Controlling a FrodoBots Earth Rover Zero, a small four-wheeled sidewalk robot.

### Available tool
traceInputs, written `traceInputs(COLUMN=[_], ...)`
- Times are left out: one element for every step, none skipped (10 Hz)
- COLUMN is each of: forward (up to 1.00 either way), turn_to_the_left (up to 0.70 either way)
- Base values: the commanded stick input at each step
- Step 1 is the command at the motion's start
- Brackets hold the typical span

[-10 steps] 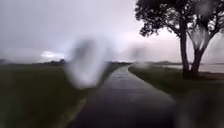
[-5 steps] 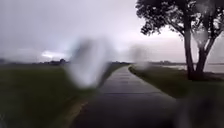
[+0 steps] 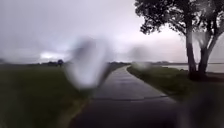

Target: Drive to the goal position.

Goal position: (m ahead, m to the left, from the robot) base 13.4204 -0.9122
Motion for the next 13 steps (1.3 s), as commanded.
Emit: traceInputs(forward=[0.70, 0.70, 0.70, 0.70, 0.70, 0.70, 0.70, 0.70, 0.70, 0.70, 0.70, 0.70, 0.70], turn_to_the_left=[0.00, 0.00, 0.00, 0.00, 0.00, 0.00, -0.13, -0.14, -0.14, -0.14, -0.14, -0.14, -0.13])
